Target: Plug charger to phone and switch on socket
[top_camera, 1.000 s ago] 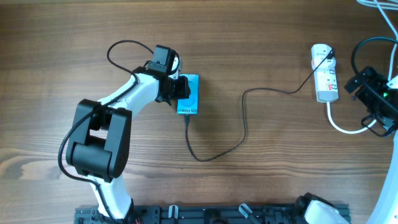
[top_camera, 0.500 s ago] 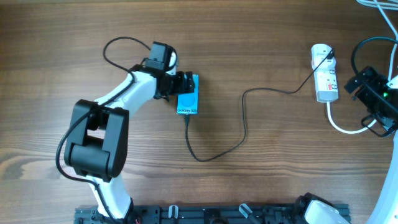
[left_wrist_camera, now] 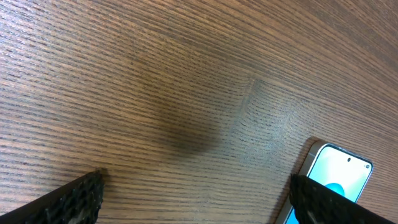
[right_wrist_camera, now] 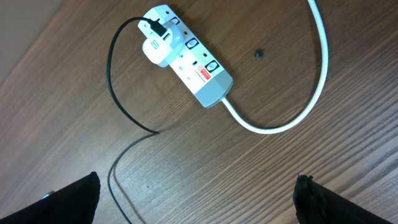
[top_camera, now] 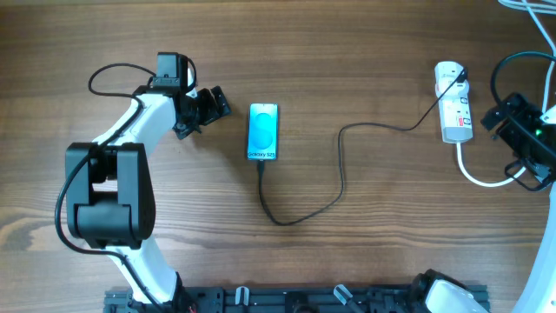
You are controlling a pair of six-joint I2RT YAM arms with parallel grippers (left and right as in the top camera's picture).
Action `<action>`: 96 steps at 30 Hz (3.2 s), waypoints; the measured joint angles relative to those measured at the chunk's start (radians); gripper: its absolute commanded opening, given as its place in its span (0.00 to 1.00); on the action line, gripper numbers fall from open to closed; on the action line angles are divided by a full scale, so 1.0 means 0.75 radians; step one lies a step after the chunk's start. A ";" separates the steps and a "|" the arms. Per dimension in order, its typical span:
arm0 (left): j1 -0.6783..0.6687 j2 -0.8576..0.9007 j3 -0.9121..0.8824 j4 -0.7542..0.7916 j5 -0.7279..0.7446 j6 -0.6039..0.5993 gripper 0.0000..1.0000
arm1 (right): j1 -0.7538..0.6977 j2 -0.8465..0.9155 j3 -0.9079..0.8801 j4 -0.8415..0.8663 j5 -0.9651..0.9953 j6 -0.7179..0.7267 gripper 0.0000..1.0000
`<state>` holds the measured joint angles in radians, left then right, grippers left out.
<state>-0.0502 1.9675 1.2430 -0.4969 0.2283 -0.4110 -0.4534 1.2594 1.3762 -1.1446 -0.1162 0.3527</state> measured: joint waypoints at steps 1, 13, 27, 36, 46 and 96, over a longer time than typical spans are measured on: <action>0.000 0.000 0.000 -0.001 0.000 0.000 1.00 | 0.000 0.000 0.000 0.000 0.000 0.001 1.00; 0.000 0.000 -0.002 0.041 -0.015 -0.015 1.00 | 0.000 0.000 0.000 0.082 -0.007 0.096 1.00; 0.000 0.000 -0.003 0.045 -0.020 -0.019 1.00 | -0.002 0.339 0.000 0.424 0.136 0.338 1.00; 0.000 0.000 -0.003 0.046 -0.020 -0.019 1.00 | -0.084 0.698 0.000 0.495 0.157 0.408 1.00; 0.000 0.000 -0.003 0.045 -0.020 -0.019 1.00 | -0.094 1.014 0.000 0.590 0.145 0.428 1.00; 0.000 0.000 -0.003 0.046 -0.021 -0.019 1.00 | -0.036 1.054 0.002 0.789 0.075 0.353 1.00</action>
<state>-0.0502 1.9675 1.2407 -0.4625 0.2127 -0.4252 -0.4801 2.0499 1.3773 -0.5526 -0.0601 0.6174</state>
